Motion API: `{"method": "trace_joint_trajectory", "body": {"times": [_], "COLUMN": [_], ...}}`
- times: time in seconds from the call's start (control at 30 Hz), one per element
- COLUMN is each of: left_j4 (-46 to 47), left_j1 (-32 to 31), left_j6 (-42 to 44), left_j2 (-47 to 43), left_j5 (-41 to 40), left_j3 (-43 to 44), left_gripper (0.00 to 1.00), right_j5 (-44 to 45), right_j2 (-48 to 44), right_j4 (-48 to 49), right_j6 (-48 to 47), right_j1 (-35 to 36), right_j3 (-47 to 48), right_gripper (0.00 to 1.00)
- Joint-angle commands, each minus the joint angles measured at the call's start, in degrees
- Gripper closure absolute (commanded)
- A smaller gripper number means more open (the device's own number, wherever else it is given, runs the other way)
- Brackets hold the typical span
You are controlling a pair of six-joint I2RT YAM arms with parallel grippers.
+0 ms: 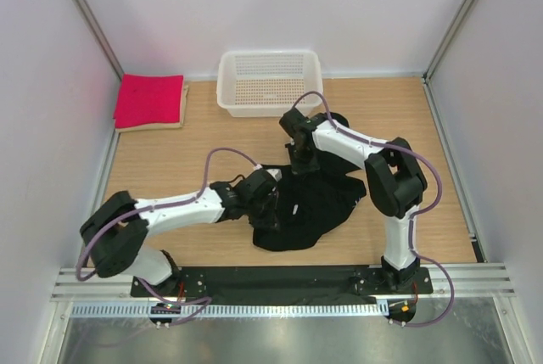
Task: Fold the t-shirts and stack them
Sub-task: Flatten the tshirt out
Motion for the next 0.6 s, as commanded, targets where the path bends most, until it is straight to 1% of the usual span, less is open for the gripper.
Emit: {"method": "trace_joint_trajectory", "body": {"times": [0.0, 0.07, 0.1, 0.13, 0.17, 0.2, 0.23, 0.3, 0.33, 0.37, 0.43, 0.47, 0.5, 0.53, 0.57], "left_j4": [-10.38, -15.59, -19.88, -22.19, -24.3, -27.89, -29.58, -33.61, -34.86, -35.74, -36.54, -36.71, -36.19, -35.49, -33.48], "left_j1": [-0.26, -0.17, -0.17, -0.08, 0.0, 0.09, 0.09, 0.27, 0.18, 0.27, 0.27, 0.27, 0.27, 0.27, 0.27], "left_j6": [2.19, 3.07, 3.68, 4.82, 5.18, 5.79, 6.32, 7.9, 8.17, 9.3, 10.89, 12.38, 13.18, 14.31, 16.76], "left_j2": [-11.18, -15.86, -20.15, -22.45, -24.3, -27.71, -29.23, -31.6, -33.53, -34.68, -36.62, -38.45, -39.25, -40.22, -41.62], "left_j5": [-12.67, -19.43, -24.95, -28.31, -31.3, -36.56, -38.78, -43.35, -47.12, -48.9, -52.41, -53.47, -54.44, -55.41, -56.81], "left_j3": [5.15, 7.71, 9.38, 12.7, 14.74, 16.59, 20.52, 24.15, 26.34, 29.67, 32.85, 36.0, 37.42, 38.48, 40.93], "left_gripper": [1.0, 1.0, 1.0, 1.0, 1.0, 1.0, 1.0, 1.0, 1.0, 1.0, 1.0, 1.0, 1.0, 1.0, 0.99], "right_j5": [-1.96, -2.05, -2.23, -2.75, -3.63, -6.07, -7.31, -9.51, -12.74, -14.25, -16.11, -16.9, -16.82, -17.17, -18.13], "right_j2": [-8.08, -12.03, -13.43, -15.19, -18.16, -19.76, -21.08, -24.16, -24.95, -25.83, -27.24, -27.33, -27.25, -27.16, -27.07], "right_j4": [-4.68, -7.67, -8.38, -9.6, -9.96, -10.32, -11.19, -12.07, -11.82, -11.38, -9.37, -8.92, -8.56, -7.26, -6.29], "right_j6": [-1.96, -2.58, -3.02, -3.2, -3.29, -3.2, -2.94, -1.98, -0.58, 0.39, 3.03, 4.87, 5.41, 5.85, 6.89], "right_j1": [1.23, 2.11, 2.46, 2.81, 2.99, 3.34, 3.6, 5.62, 6.59, 9.64, 13.26, 15.19, 19.47, 21.26, 22.93], "right_j3": [2.88, 4.64, 5.25, 6.48, 7.18, 9.11, 10.34, 13.15, 15.86, 17.2, 21.49, 23.34, 25.63, 30.0, 32.04], "right_gripper": [0.94, 0.95, 0.95, 0.96, 0.96, 0.96, 0.96, 0.97, 0.97, 0.98, 0.99, 0.99, 0.99, 0.99, 0.99]}}
